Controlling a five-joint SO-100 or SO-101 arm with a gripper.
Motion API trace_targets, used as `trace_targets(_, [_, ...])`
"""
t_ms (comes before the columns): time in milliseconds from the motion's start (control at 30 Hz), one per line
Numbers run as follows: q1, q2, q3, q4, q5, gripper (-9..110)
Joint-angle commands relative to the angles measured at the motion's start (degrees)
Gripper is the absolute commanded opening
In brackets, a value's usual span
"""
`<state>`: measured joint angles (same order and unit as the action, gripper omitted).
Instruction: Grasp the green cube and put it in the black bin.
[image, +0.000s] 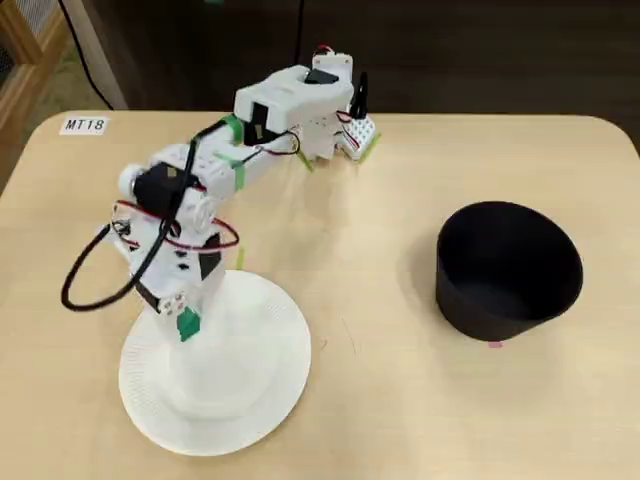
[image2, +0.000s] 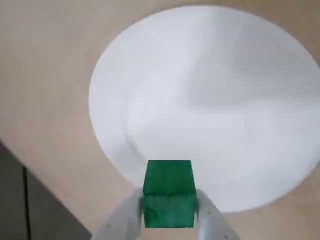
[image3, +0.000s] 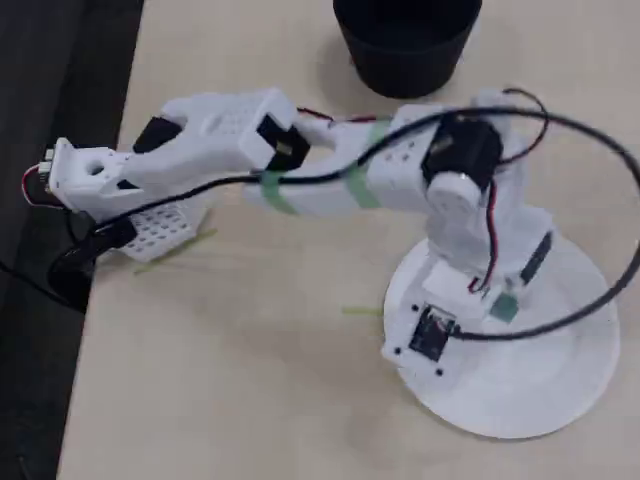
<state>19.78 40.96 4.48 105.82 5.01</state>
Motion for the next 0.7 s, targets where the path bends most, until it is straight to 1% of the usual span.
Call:
trace_targets(0, [-8.4,16.5,4.4,0.4,-6.2,0])
trace_targets(100, [-18.2,26.3,9.8,0.4,-11.0,0])
trace_targets(267, [-35.9,40.1,19.3,0.4,-16.2,0])
trace_targets(400, [-46.7,49.5,30.5,0.4,-15.9,0])
trace_targets(533, [-54.2,54.4,41.5,0.4,-13.4,0])
trace_targets(667, [-58.8,54.1,51.2,0.2,-12.3,0])
